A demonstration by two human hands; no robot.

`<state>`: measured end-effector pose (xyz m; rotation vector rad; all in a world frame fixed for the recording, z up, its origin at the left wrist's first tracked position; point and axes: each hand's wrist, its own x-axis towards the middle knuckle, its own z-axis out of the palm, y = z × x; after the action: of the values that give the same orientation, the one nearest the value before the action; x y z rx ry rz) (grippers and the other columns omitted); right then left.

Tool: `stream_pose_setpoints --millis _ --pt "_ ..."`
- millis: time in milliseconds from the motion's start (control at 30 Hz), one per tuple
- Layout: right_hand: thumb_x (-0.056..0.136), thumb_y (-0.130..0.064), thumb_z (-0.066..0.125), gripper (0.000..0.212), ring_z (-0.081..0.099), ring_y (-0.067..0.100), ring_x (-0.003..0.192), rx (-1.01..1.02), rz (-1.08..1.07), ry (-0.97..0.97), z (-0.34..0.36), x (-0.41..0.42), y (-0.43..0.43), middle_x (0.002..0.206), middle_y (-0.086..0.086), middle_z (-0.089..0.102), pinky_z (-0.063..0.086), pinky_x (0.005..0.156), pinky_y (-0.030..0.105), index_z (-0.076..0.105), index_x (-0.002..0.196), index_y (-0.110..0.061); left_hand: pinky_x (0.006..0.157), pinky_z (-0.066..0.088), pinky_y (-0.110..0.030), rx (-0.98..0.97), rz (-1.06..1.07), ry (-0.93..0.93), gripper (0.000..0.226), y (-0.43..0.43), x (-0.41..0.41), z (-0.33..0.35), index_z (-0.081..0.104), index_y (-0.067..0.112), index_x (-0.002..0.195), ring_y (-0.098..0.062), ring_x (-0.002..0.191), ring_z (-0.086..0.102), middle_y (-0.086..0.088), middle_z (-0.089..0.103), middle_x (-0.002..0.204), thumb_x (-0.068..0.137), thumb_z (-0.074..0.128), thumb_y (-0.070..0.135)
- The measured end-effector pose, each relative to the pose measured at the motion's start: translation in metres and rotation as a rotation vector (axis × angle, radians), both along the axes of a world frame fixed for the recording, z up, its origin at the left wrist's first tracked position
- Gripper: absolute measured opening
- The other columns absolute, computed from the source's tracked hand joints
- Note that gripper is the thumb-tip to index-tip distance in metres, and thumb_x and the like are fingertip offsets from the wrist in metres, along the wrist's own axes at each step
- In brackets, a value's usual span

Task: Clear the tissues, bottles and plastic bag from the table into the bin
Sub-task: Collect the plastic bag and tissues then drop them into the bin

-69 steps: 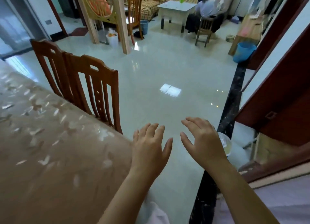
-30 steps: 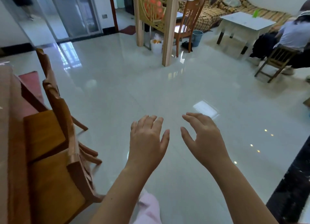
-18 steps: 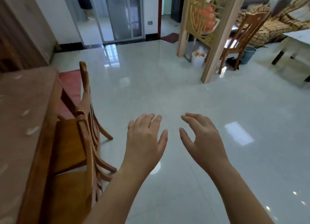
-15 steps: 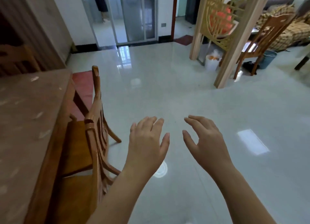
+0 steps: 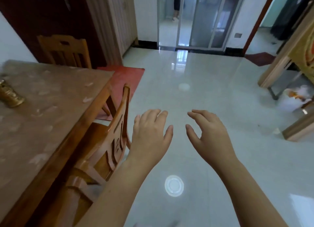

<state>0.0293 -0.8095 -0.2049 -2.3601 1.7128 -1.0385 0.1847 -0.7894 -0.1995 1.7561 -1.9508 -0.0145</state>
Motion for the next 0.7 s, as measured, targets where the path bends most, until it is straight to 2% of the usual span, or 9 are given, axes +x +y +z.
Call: stream_pose_setpoints --millis 100,333,500,700 --pt "0.079 -0.021 0.055 0.032 0.059 0.027 0.094 0.011 0.074 -0.021 -0.001 0.009 -0.056 0.104 0.011 0.066 0.037 0.083 0.028 0.063 0.105 -0.005 0.096 0.038 -0.049 0.020 0.068 0.009 0.038 -0.043 0.003 0.001 0.058 0.010 0.116 -0.028 0.111 0.055 -0.009 0.063 0.115 0.085 0.052 0.031" --pt "0.080 -0.031 0.044 0.039 0.060 0.028 0.095 0.021 0.225 0.018 -0.014 0.035 -0.194 0.105 0.010 0.066 0.044 0.080 0.033 0.063 0.105 -0.007 0.109 0.020 -0.039 0.114 0.201 0.076 0.043 -0.165 0.024 -0.010 0.043 0.018 0.131 -0.019 0.129 0.034 -0.003 0.047 0.136 0.093 0.044 0.036" --pt "0.079 -0.022 0.054 0.033 0.059 0.031 0.096 0.008 0.266 0.038 -0.004 0.075 -0.311 0.106 0.012 0.066 0.046 0.082 0.038 0.062 0.106 -0.005 0.111 0.013 -0.044 0.084 0.241 0.147 0.042 -0.275 0.057 -0.007 0.043 0.015 0.132 -0.022 0.131 0.031 -0.005 0.046 0.137 0.093 0.045 0.030" --pt "0.081 -0.025 0.050 0.035 0.058 0.031 0.097 0.002 0.376 0.057 0.011 0.136 -0.431 0.107 0.012 0.065 0.046 0.084 0.040 0.061 0.107 -0.006 0.112 0.009 -0.042 0.036 0.373 0.160 0.042 -0.387 0.116 0.006 0.041 0.016 0.134 -0.021 0.133 0.028 -0.003 0.044 0.139 0.094 0.042 0.031"
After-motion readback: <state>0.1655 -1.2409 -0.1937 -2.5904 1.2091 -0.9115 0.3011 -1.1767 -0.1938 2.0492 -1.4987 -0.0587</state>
